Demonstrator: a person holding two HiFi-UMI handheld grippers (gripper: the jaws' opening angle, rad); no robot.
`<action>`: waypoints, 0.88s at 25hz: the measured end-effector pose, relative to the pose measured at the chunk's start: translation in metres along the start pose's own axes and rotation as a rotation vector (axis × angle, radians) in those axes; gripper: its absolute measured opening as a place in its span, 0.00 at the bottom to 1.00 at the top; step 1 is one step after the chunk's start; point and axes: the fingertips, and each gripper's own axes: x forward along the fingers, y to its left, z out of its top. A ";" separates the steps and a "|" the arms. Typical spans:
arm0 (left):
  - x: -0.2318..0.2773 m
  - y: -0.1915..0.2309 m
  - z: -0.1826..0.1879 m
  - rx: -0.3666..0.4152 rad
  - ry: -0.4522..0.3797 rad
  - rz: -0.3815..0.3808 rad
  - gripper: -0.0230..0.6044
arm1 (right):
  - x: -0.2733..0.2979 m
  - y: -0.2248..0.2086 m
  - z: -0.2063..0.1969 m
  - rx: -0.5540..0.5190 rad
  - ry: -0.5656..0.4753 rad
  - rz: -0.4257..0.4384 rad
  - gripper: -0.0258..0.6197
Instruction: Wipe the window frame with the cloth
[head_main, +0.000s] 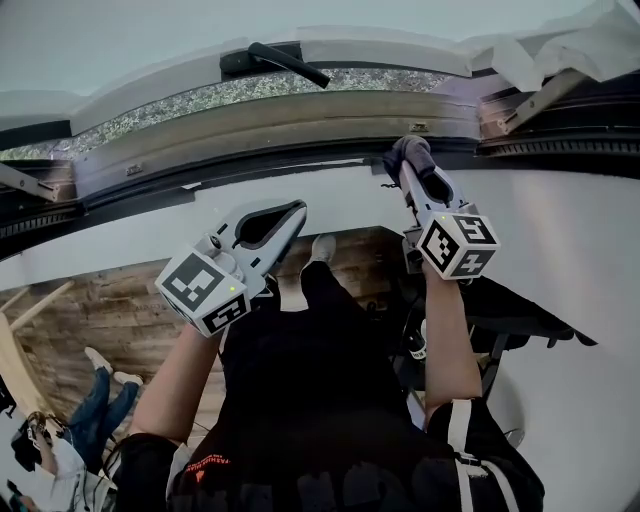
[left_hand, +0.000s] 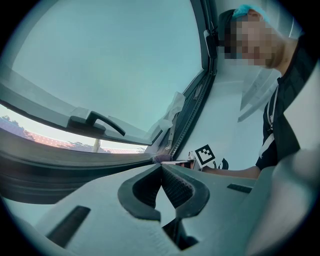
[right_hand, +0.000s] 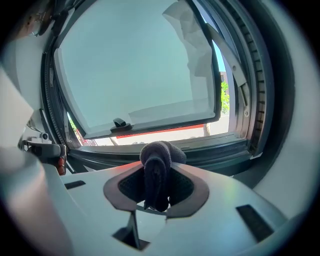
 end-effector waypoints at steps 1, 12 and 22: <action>-0.002 0.001 0.000 -0.001 -0.002 0.002 0.07 | 0.001 0.003 0.000 -0.001 0.001 0.003 0.19; -0.032 0.013 0.000 -0.010 -0.024 0.035 0.07 | 0.012 0.038 -0.003 -0.025 0.019 0.043 0.19; -0.061 0.022 0.000 -0.016 -0.042 0.066 0.07 | 0.022 0.070 -0.006 -0.049 0.033 0.082 0.19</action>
